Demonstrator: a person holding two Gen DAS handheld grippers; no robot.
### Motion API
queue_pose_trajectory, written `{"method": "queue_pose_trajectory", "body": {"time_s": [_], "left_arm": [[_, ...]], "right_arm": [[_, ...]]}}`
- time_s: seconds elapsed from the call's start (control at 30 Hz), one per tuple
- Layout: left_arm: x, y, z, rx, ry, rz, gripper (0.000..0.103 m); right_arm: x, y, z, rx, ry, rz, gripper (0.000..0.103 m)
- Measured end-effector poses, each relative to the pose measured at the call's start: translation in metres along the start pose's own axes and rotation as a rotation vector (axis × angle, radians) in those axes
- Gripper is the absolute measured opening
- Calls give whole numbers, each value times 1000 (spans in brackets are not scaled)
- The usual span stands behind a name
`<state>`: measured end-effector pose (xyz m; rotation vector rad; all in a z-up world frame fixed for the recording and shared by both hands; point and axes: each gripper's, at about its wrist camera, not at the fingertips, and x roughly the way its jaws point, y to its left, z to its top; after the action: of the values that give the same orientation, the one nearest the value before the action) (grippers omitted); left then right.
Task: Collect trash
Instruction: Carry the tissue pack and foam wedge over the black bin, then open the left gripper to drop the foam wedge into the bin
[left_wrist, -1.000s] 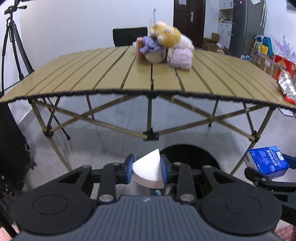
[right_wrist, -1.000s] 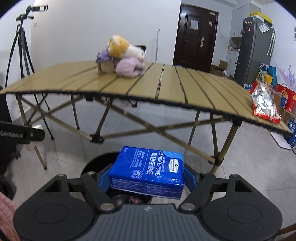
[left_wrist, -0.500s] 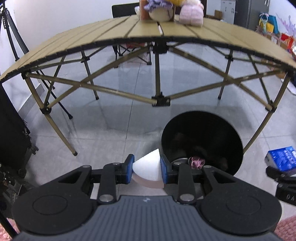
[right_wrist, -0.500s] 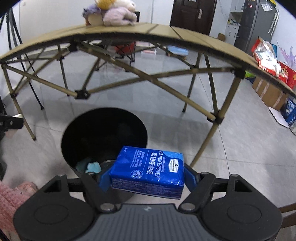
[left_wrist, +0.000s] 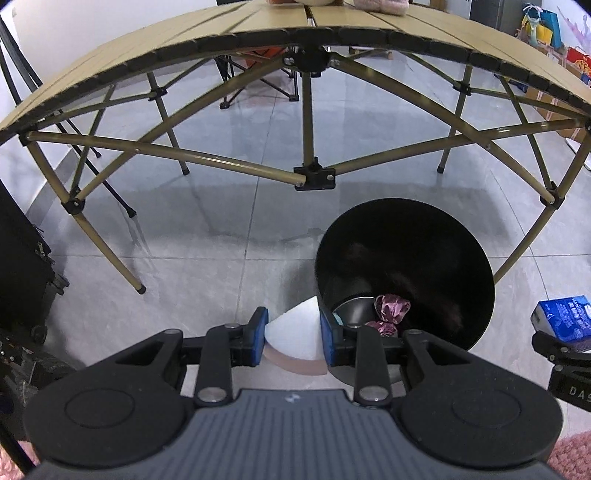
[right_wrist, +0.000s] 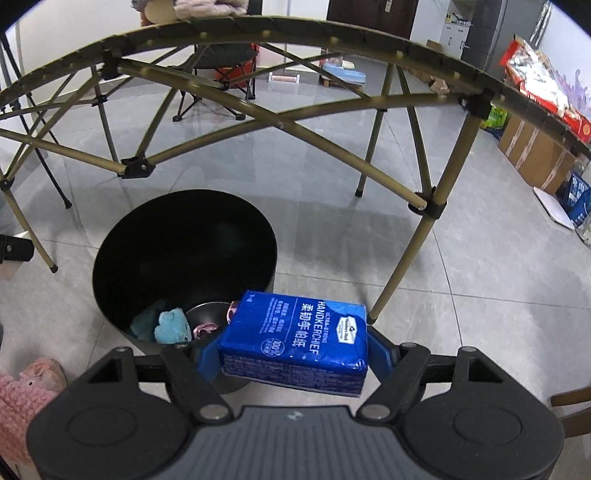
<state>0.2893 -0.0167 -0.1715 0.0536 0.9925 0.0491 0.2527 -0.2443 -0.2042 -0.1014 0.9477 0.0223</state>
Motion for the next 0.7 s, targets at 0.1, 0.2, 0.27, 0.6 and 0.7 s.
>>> {"method": "queue_pose_trajectory", "body": {"time_s": [0.1,0.2,0.27,0.6,0.7], "left_arm": [[5,-7,7,5,9,-2,30],[7,-15,15,12,4,-9,30],[9,-22,21,16,3,-14,30],[25,-52,40,26,38,-45,30],[31,-60,44,27,52,-51,30]], "right_arm": [[7,-4,1,11,11,-4,76],[13,-9,3,28,17,-9,76],[16,-13,3,42,19,-13,76],[30,-32,8,107,8,-24,76],[36,-36,9,122,9,-32,76]]}}
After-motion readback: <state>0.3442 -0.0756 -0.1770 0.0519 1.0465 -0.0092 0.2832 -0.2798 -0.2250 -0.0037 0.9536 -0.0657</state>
